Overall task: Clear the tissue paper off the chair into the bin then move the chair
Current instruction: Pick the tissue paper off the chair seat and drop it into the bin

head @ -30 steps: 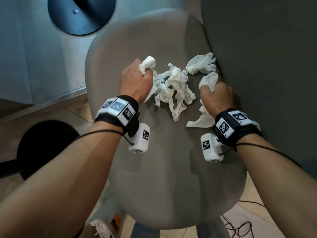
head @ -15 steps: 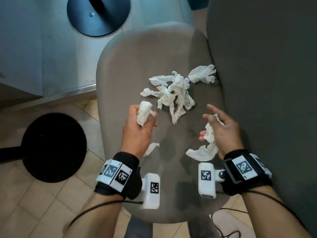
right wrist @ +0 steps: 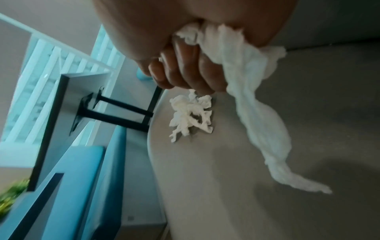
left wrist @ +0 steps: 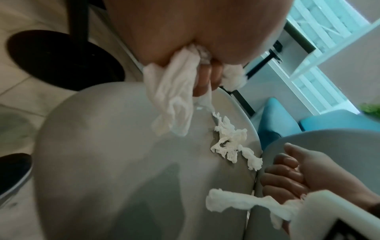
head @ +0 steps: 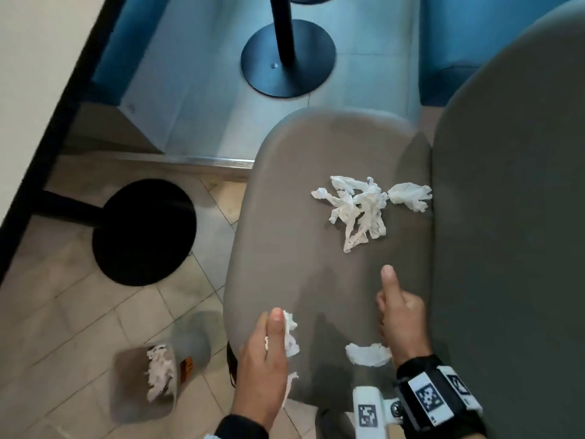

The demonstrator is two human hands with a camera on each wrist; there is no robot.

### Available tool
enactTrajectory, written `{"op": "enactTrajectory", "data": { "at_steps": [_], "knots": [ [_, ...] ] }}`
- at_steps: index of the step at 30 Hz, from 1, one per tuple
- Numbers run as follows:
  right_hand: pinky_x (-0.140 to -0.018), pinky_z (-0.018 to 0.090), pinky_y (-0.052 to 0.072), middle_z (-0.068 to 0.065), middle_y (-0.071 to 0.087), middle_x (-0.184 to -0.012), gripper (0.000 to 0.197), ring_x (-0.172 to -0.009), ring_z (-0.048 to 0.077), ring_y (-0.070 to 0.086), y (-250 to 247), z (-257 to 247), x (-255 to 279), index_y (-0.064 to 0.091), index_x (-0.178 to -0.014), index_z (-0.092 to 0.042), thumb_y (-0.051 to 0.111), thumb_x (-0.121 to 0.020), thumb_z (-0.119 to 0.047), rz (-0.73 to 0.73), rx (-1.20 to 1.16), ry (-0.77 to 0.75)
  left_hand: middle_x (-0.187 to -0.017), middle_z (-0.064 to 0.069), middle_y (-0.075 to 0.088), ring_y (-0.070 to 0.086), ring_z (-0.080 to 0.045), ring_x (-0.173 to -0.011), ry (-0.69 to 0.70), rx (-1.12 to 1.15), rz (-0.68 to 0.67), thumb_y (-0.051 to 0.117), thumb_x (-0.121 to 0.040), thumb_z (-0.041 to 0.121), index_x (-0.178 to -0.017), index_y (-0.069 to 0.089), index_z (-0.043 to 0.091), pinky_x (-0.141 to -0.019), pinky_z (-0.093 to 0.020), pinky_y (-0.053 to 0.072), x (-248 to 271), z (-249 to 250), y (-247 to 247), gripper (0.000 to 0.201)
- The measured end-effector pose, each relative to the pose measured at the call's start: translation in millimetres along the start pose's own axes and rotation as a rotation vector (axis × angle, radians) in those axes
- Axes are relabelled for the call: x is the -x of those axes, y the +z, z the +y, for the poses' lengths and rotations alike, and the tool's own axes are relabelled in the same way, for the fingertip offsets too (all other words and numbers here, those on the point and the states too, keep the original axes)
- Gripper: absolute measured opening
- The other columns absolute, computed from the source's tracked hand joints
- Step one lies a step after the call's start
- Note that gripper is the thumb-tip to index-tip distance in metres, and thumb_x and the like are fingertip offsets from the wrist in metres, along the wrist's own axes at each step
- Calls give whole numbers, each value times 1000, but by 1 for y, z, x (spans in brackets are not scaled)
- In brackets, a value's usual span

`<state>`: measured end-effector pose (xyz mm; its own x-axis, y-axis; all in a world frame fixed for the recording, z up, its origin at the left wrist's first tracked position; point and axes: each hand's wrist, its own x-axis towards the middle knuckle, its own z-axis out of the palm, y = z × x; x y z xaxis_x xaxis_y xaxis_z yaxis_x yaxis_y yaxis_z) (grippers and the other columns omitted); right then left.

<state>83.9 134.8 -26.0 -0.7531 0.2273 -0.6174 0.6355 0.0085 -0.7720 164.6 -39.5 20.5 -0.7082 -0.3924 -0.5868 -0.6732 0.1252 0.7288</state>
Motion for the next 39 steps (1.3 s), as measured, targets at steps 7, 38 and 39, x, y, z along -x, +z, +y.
{"op": "enactTrajectory", "data": {
  "at_steps": [7, 38, 39],
  "knots": [
    [-38, 20, 22, -4, 26, -52, 47, -44, 11, 21, 46, 5, 60, 32, -57, -24, 64, -91, -28, -332, 144, -4, -80, -2, 72, 59, -19, -52, -108, 301, 150, 55, -99, 24, -94, 71, 36, -47, -23, 43, 59, -58, -43, 21],
    [-75, 46, 59, 7, 61, -102, 53, -88, 31, 66, 448, 303, 207, 41, -111, -22, 73, -72, -9, -723, 1075, -242, -132, -3, 55, 55, -21, -108, -317, 301, 339, 59, -85, 7, -142, 38, 30, -77, -24, 44, -39, -425, -339, 65],
    [-74, 43, 58, 9, 61, -103, 51, -86, 30, 64, 455, 305, 201, 41, -112, -21, 72, -74, -9, -714, 1079, -279, -134, -2, 53, 55, -21, -109, -305, 305, 340, 62, -84, 8, -143, 38, 29, -76, -21, 43, -49, -428, -339, 67]
  ]
}}
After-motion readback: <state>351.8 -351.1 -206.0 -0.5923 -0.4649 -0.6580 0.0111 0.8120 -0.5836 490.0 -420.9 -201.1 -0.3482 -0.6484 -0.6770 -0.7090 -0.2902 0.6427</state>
